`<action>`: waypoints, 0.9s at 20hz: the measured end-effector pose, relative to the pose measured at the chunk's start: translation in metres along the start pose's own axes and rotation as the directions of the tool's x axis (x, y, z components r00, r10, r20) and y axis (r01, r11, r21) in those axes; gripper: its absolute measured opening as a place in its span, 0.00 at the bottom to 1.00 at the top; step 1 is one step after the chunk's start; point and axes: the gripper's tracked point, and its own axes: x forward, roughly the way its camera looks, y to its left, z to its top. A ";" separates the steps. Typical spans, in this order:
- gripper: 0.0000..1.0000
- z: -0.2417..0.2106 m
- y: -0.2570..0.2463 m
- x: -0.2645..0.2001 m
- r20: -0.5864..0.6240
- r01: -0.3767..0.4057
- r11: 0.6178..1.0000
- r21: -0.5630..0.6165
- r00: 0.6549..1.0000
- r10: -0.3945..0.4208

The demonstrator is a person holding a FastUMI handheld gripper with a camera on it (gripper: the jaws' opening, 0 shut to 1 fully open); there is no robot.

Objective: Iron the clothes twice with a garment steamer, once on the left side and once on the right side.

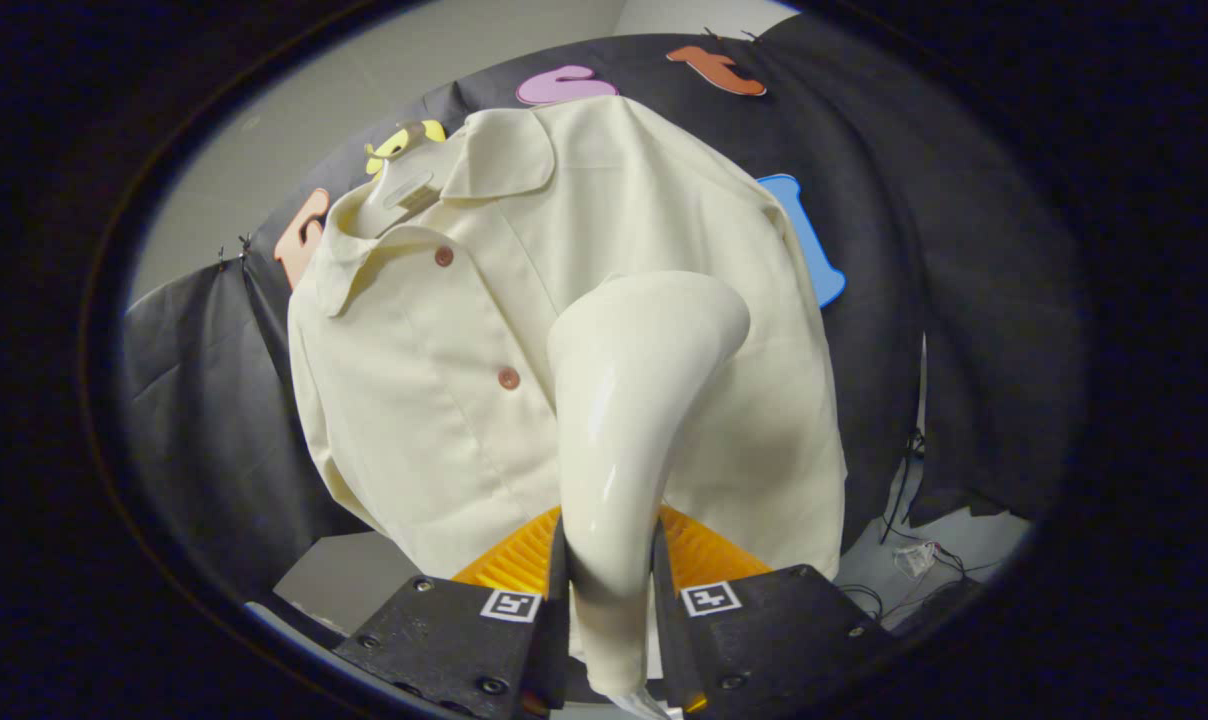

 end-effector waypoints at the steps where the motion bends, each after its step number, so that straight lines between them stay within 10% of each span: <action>1: 0.37 -0.008 -0.005 -0.001 -0.016 0.003 1.000 -0.009 1.000 -0.003; 18: 0.37 -0.163 -0.091 0.001 -0.213 0.038 0.999 0.014 0.976 -0.034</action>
